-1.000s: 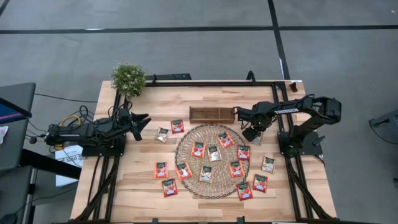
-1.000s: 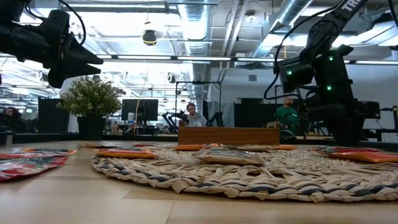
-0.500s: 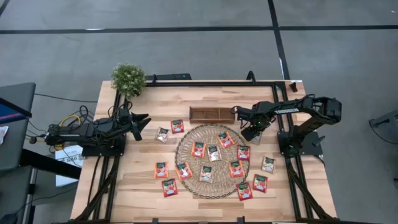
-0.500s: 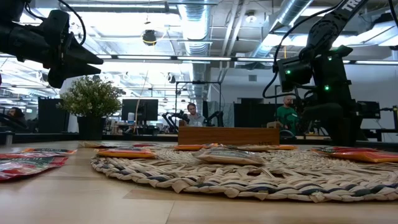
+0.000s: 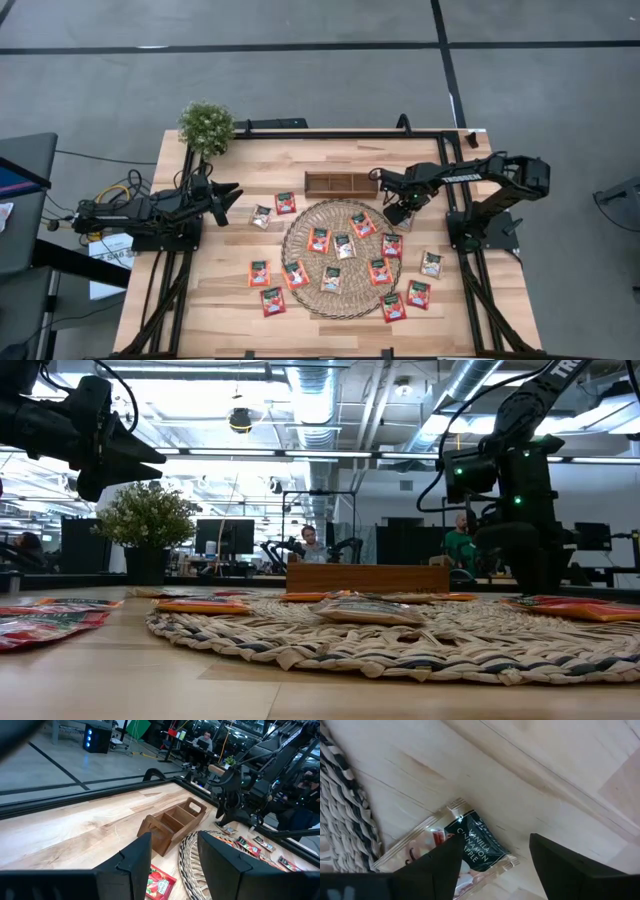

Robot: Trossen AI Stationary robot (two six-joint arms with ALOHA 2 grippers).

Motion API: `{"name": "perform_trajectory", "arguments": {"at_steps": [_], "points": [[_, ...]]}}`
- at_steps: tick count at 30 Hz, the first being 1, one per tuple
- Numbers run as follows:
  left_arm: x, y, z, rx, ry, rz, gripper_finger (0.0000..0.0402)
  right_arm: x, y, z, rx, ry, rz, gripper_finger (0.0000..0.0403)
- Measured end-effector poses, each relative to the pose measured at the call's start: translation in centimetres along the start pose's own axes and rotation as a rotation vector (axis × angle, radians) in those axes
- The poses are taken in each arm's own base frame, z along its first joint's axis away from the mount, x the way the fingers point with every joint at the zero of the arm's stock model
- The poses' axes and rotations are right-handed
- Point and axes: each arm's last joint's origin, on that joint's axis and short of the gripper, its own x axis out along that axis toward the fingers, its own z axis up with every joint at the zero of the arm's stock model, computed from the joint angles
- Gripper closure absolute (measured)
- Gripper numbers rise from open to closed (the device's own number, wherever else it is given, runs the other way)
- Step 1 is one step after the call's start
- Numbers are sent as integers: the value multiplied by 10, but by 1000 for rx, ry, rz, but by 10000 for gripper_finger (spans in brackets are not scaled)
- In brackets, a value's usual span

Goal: Pick & Place Tea
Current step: Put the brown tea bag into the right section of the wooden organizer

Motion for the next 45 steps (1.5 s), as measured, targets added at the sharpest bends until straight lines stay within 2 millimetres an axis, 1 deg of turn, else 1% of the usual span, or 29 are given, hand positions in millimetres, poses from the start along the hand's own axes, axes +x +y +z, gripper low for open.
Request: {"name": "perform_trajectory", "arguments": {"at_steps": [7, 12, 23, 28, 37, 42, 45], "points": [[0, 0, 0, 0, 0, 0, 250, 0, -6, 5, 37, -3, 16, 181], [0, 0, 0, 0, 0, 0, 250, 0, -7, 6, 42, -8, 18, 196], [0, 0, 0, 0, 0, 0, 250, 0, -7, 6, 60, -16, 4, 271], [0, 0, 0, 0, 0, 0, 250, 0, -7, 6, 111, -15, 3, 306], [0, 0, 0, 0, 0, 0, 250, 0, -7, 6, 113, -11, -2, 357], [0, 0, 0, 0, 0, 0, 250, 0, -8, 5, 113, -7, -4, 396], [0, 0, 0, 0, 0, 0, 250, -2, -7, 6, 112, 2, -11, 397]]}}
